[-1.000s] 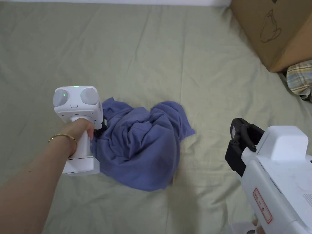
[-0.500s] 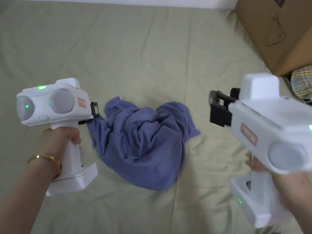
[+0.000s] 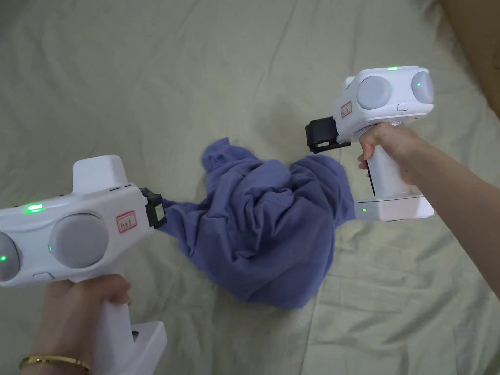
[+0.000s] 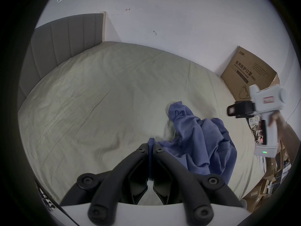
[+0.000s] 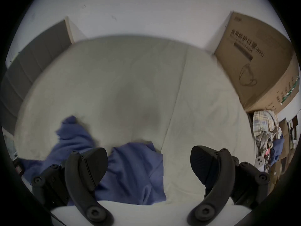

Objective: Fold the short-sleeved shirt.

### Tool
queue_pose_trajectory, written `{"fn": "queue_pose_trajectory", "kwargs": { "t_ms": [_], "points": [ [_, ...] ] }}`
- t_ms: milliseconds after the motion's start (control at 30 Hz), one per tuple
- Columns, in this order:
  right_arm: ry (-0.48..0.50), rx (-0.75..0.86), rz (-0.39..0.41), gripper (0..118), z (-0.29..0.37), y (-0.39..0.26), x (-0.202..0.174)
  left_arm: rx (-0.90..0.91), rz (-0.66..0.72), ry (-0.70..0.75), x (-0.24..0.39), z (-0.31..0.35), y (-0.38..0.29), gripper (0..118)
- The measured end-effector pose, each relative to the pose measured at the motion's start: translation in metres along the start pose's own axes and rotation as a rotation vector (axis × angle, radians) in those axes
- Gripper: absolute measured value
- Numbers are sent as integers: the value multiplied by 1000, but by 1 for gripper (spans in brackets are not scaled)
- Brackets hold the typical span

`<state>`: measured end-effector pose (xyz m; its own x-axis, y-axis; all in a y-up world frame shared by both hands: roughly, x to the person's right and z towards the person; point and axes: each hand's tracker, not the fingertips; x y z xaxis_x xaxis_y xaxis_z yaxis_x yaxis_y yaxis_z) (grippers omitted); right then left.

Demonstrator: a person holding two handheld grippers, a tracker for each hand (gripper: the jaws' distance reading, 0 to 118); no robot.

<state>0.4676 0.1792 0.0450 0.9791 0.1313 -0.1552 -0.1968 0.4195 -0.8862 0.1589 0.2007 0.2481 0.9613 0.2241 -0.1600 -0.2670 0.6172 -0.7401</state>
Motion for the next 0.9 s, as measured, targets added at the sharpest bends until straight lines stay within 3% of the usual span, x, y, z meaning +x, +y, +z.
{"fn": "queue_pose_trajectory", "kwargs": {
  "t_ms": [67,200,233,333,400,567,633,833,900],
  "points": [
    [-64,-70,0,104,-26,5,-1,-3,-3,-2,1,-1,-1,1],
    [-35,-68,-29,96,-53,7,-7,-10,-26,5,1,-5,-3,1],
    [-32,-77,-38,89,-56,8,-7,-10,-26,4,0,-5,-4,1],
    [-24,-97,-35,45,-63,8,-8,-17,-24,11,0,-8,-4,1],
    [6,-98,-42,7,-63,6,-9,-19,-21,5,-2,-7,-5,1],
    [46,-55,-102,6,-44,6,-2,-25,-3,0,-3,-4,-5,1],
    [112,5,-128,6,-21,6,7,-12,23,-24,-6,1,-3,1],
    [225,236,-121,6,100,-14,50,43,73,-44,-13,33,17,1],
    [250,299,-159,6,150,-27,72,120,71,-37,-15,55,30,1]
  ]
}}
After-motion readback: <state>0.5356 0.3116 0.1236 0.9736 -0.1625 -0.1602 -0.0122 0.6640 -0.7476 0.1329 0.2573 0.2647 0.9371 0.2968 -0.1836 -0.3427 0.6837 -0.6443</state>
